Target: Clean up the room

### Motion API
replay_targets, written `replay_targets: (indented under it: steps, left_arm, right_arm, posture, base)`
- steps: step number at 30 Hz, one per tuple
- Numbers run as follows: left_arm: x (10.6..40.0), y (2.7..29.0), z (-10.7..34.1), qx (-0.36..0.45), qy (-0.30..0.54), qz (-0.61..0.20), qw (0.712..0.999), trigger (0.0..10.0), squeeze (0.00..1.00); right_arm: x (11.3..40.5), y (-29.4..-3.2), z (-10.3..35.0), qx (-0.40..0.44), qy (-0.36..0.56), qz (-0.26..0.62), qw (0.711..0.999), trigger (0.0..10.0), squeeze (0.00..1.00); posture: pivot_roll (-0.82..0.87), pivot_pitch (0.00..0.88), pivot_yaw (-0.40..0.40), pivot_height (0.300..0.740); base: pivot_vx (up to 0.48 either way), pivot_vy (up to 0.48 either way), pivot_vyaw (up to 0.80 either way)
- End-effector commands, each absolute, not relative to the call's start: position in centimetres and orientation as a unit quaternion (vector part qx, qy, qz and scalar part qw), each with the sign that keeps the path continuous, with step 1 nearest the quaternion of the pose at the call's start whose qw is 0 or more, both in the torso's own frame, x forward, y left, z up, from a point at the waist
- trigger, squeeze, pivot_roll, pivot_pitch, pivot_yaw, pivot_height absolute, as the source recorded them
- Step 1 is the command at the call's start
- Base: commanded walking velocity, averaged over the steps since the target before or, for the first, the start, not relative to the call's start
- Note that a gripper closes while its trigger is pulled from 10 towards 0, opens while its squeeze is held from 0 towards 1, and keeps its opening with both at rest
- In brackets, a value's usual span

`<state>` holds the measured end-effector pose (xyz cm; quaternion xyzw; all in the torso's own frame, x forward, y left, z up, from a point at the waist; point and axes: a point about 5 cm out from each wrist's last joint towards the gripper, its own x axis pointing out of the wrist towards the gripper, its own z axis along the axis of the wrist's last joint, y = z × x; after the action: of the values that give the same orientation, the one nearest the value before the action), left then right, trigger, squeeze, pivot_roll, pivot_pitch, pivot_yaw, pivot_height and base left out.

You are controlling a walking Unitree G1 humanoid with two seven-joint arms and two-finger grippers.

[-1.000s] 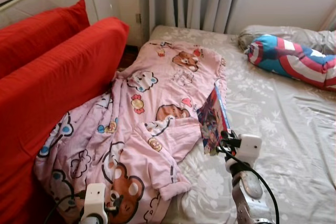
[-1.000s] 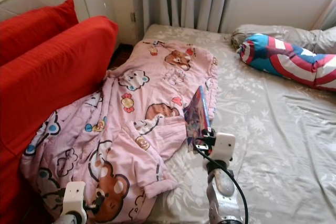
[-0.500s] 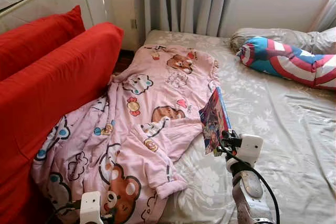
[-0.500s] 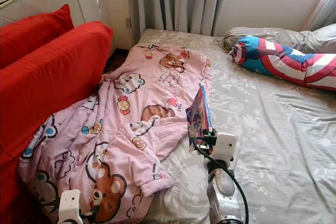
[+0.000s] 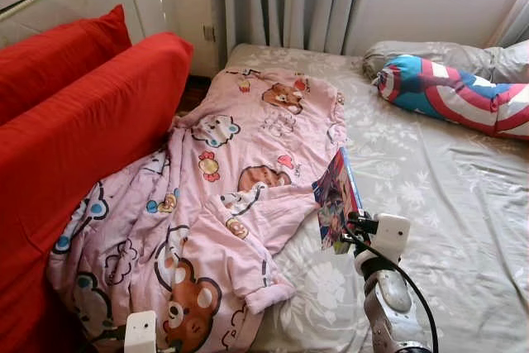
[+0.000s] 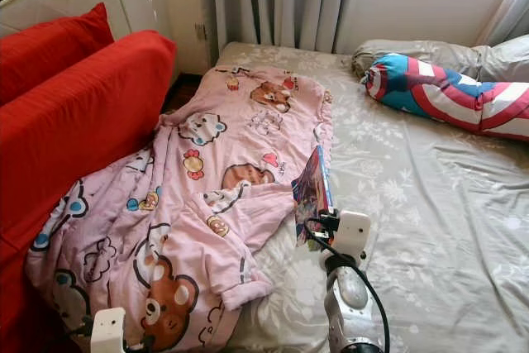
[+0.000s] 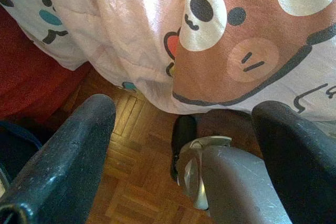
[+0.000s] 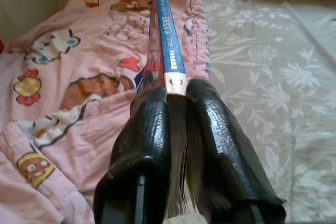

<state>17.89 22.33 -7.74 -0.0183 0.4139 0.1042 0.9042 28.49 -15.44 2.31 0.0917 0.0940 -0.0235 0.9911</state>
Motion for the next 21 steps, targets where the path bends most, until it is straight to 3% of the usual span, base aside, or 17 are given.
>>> replay_targets:
  steps: [1, 13, 18, 21]
  left_arm:
    - [17.0, 22.1, -8.3, -0.02, 0.433, 0.102, 0.895, 10.0, 0.0]
    - [16.5, 22.4, -8.5, -0.021, 0.443, 0.101, 0.89, 10.0, 0.0]
    - [16.5, 22.5, -8.5, -0.021, 0.445, 0.103, 0.89, 10.0, 0.0]
    - [16.5, 22.6, -8.4, -0.022, 0.444, 0.105, 0.89, 10.0, 0.0]
  right_arm:
    - [28.7, -15.8, 2.7, 0.088, 0.083, -0.025, 0.992, 10.0, 0.0]
    - [27.1, -16.1, -0.4, 0.073, 0.164, -0.005, 0.984, 10.0, 0.0]
    - [25.0, -17.3, -3.1, 0.036, 0.24, -0.014, 0.97, 10.0, 0.0]
    - [25.0, -17.7, -3.1, 0.043, 0.235, -0.024, 0.971, 10.0, 0.0]
  posture:
    - [0.02, 0.058, -0.049, 0.74]
    - [0.02, 0.043, -0.051, 0.74]
    - [0.03, 0.036, -0.053, 0.74]
    - [0.03, 0.032, -0.051, 0.74]
  base:
    - [0.0, 0.0, 0.0]
    - [0.0, 0.0, 0.0]
    - [0.0, 0.0, 0.0]
    - [0.0, 0.0, 0.0]
